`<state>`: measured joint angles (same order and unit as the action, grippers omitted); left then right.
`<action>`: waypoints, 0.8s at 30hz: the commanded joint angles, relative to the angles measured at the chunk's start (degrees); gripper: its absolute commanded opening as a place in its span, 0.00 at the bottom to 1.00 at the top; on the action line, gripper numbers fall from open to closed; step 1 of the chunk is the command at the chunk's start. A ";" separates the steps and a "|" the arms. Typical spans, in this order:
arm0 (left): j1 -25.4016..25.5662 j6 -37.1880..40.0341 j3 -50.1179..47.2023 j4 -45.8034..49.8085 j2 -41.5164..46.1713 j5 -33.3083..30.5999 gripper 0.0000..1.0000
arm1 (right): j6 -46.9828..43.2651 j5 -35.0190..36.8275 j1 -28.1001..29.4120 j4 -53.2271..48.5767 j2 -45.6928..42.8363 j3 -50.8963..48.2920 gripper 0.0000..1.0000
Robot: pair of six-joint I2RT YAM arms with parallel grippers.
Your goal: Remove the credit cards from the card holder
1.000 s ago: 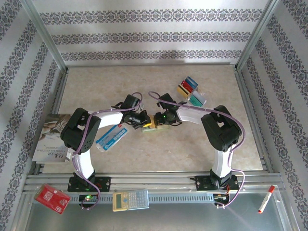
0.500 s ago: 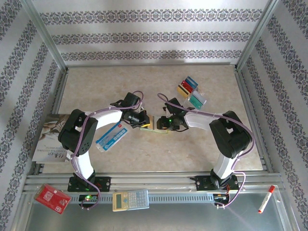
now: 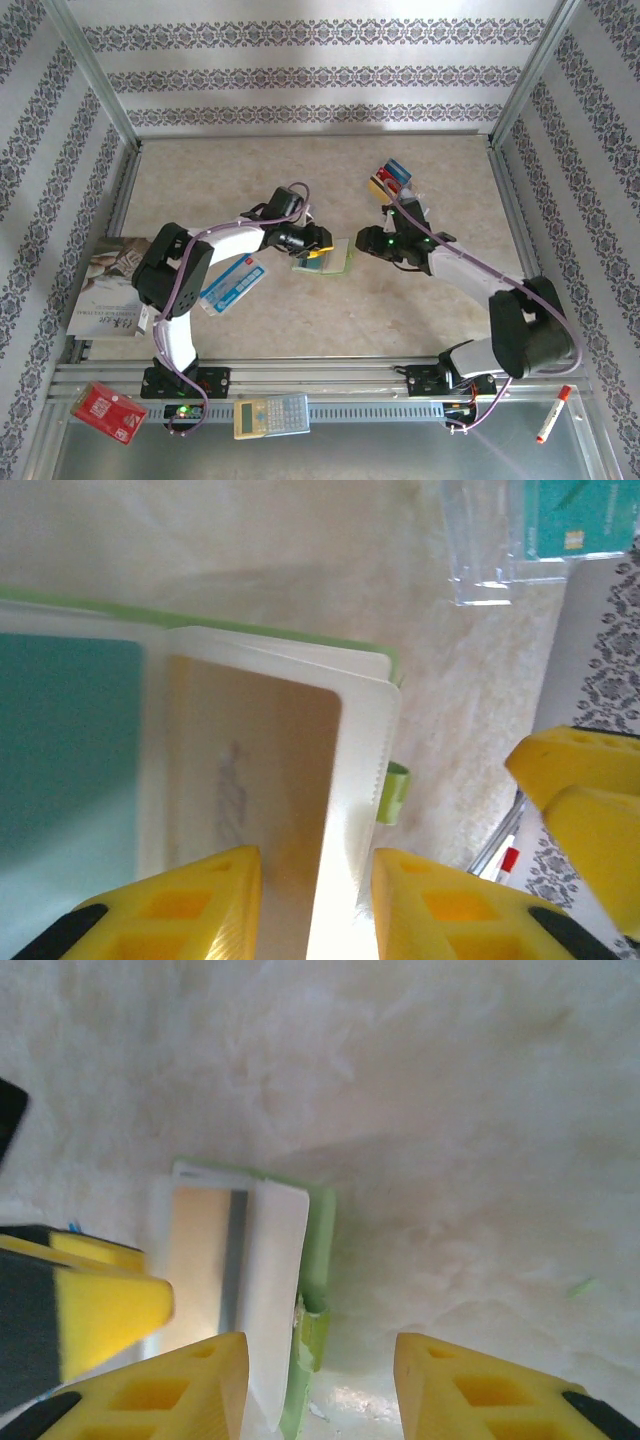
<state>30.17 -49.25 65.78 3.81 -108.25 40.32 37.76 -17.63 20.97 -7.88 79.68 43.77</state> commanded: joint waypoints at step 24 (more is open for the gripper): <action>-1.73 1.91 -2.88 3.90 3.61 -7.74 0.26 | 1.61 1.07 9.31 -0.87 10.11 8.31 0.22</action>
<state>29.41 -48.16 65.08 5.54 -104.68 34.61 38.48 -17.41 29.26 -8.08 87.88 50.00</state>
